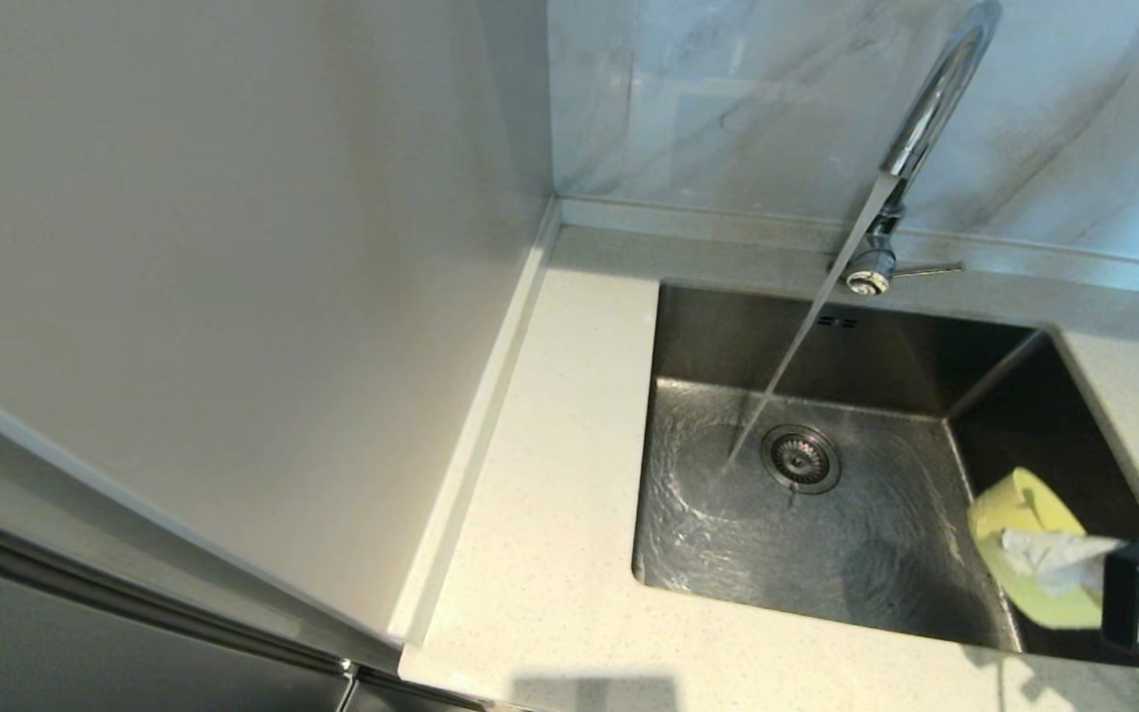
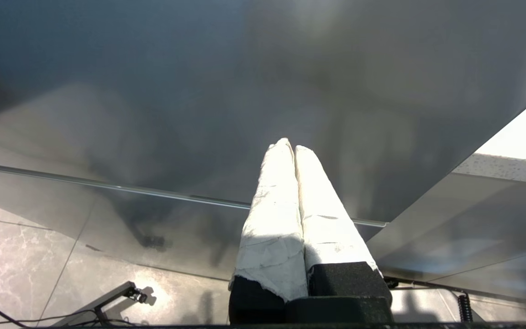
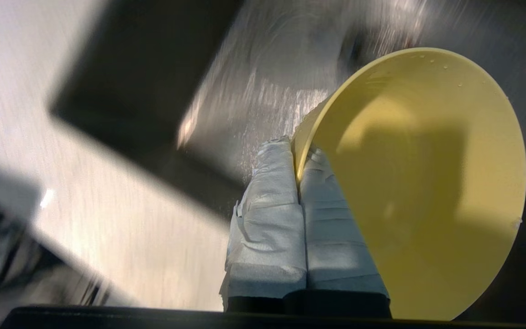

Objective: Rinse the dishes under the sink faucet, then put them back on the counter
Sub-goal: Place the bowl on the table

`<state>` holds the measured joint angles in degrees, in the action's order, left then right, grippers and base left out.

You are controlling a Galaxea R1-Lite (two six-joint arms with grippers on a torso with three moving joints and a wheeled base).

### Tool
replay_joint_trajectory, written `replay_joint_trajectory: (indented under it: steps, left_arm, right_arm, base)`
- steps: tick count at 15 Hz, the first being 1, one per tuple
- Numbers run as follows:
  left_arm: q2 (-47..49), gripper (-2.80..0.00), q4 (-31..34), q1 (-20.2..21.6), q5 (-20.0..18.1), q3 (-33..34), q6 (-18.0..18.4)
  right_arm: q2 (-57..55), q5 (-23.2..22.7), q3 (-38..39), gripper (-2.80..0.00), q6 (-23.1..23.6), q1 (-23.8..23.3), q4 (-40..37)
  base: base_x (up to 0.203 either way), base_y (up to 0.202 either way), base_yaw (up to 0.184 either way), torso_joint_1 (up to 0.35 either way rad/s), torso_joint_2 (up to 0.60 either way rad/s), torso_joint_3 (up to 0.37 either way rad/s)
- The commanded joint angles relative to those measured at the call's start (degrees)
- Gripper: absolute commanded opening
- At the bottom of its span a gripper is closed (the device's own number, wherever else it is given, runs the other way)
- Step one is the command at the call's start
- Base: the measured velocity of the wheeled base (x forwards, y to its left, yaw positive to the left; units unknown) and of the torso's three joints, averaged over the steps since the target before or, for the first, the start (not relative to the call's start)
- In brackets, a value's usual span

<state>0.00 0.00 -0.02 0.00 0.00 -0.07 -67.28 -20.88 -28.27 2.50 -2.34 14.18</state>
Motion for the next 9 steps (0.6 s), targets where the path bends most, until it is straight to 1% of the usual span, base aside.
replay_joint_trajectory:
  steps: [1,3,4,5,6,7,9]
  left_arm:
    - [0.0,-2.8,0.0,0.02,0.0,0.0,0.0]
    - [0.0,-2.8,0.0,0.02,0.0,0.0,-0.01]
    - [0.04,-2.8,0.0,0.02,0.0,0.0,-0.01]
    - [0.0,-2.8,0.0,0.02,0.0,0.0,-0.01]
    - [0.08,-2.8,0.0,0.02,0.0,0.0,-0.01]
    - [0.0,-2.8,0.0,0.02,0.0,0.0,-0.01]
    - [0.0,-2.8,0.0,0.02,0.0,0.0,-0.01]
  right_arm:
    - [4.31,0.47,-5.91,-2.8,-0.47,-0.07,6.04]
    - [4.73,5.13,-12.8,-2.8,-1.12,-0.34,7.86]
    - [3.21,6.65,-14.04,-2.8,-0.94,-0.95,8.35]
    - [0.94,7.2,-14.56,-2.8,0.22,-1.55,8.53]
    - [-1.7,7.53,-15.26,-2.8,2.62,-2.49,8.67]
    - [-5.18,7.71,-16.33,-2.8,6.1,-3.95,9.24]
    - [-13.74,7.91,-19.76,-2.8,15.17,-7.27,13.32]
  base:
    - [0.0,0.0,0.0,0.0,0.0,0.0]
    - [0.0,0.0,0.0,0.0,0.0,0.0]
    - [0.0,0.0,0.0,0.0,0.0,0.0]
    - [0.0,0.0,0.0,0.0,0.0,0.0]
    - [0.0,0.0,0.0,0.0,0.0,0.0]
    - [0.0,0.0,0.0,0.0,0.0,0.0]
    - [0.0,0.0,0.0,0.0,0.0,0.0]
